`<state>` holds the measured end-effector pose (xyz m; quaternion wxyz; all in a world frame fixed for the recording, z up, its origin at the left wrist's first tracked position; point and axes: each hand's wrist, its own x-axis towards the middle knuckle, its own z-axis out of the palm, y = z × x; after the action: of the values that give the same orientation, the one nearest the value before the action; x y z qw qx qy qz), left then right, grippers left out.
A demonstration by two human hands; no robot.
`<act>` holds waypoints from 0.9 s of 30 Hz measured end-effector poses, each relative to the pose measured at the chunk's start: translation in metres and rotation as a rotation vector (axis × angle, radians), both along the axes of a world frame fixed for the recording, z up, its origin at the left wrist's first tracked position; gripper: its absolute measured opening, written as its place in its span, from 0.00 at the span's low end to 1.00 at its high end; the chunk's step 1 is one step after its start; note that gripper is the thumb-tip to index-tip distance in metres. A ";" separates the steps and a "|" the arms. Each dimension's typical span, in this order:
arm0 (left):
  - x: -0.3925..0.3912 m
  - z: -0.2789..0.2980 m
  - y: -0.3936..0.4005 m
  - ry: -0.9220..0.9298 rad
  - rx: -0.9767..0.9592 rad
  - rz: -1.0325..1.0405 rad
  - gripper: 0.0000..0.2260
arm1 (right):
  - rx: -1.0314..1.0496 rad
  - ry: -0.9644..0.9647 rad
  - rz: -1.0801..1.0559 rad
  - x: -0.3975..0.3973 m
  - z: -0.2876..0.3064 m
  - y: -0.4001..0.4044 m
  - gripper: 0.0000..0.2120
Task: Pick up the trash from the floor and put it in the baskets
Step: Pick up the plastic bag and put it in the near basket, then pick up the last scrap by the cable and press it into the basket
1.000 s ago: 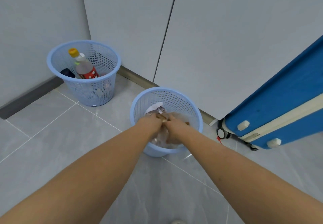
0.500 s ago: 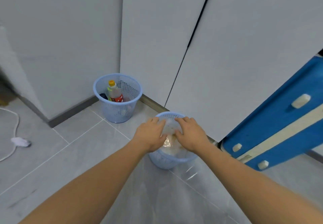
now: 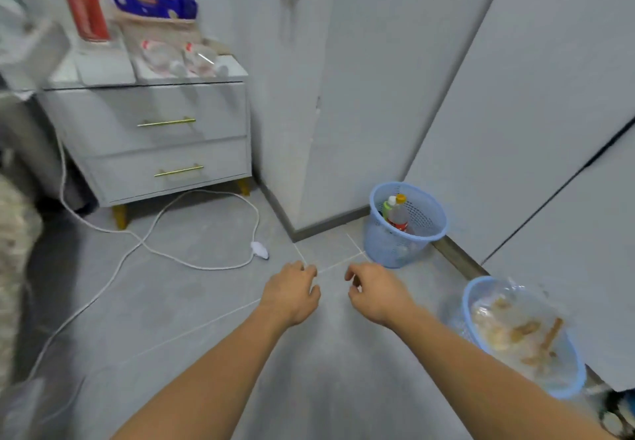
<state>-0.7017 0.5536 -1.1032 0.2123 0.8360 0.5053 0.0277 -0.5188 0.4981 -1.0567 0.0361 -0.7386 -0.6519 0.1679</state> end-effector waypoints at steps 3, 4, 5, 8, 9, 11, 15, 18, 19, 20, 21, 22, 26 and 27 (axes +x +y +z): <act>-0.061 -0.038 0.027 0.021 -0.073 0.148 0.19 | -0.051 0.037 0.064 -0.050 -0.040 0.042 0.13; -0.079 -0.052 0.036 0.025 -0.092 0.188 0.19 | -0.057 0.050 0.084 -0.063 -0.055 0.057 0.13; -0.095 -0.066 0.045 0.030 -0.105 0.223 0.20 | -0.067 0.062 0.099 -0.074 -0.070 0.072 0.13; -0.132 -0.109 0.080 0.047 -0.126 0.289 0.20 | -0.103 0.087 0.121 -0.098 -0.120 0.121 0.14; -0.140 -0.123 0.094 0.048 -0.128 0.301 0.20 | -0.110 0.094 0.124 -0.102 -0.138 0.139 0.15; -0.152 -0.151 0.123 0.048 -0.130 0.310 0.19 | -0.114 0.104 0.122 -0.108 -0.173 0.175 0.16; -0.163 -0.198 0.174 0.019 -0.090 0.318 0.17 | -0.069 0.094 0.129 -0.114 -0.235 0.232 0.21; -0.164 -0.219 0.197 0.007 -0.067 0.341 0.16 | 0.011 0.076 0.119 -0.119 -0.266 0.261 0.23; -0.164 -0.224 0.202 -0.004 -0.061 0.353 0.16 | 0.032 0.071 0.117 -0.120 -0.273 0.269 0.23; -0.164 -0.228 0.205 -0.017 -0.052 0.361 0.16 | 0.046 0.063 0.114 -0.122 -0.279 0.276 0.23; -0.163 -0.231 0.208 -0.024 -0.040 0.364 0.16 | 0.059 0.051 0.114 -0.123 -0.284 0.283 0.23; -0.161 -0.235 0.210 -0.022 -0.024 0.364 0.16 | 0.074 0.041 0.120 -0.124 -0.289 0.290 0.21; -0.154 -0.240 0.217 0.005 0.036 0.362 0.14 | 0.141 0.102 0.136 -0.121 -0.303 0.305 0.10; -0.151 -0.239 0.219 0.016 0.047 0.351 0.14 | 0.138 0.118 0.134 -0.120 -0.304 0.306 0.08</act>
<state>-0.8527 0.7729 -1.3426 0.1803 0.7399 0.6444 0.0693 -0.6385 0.8044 -1.3607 0.1138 -0.6780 -0.7066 0.1679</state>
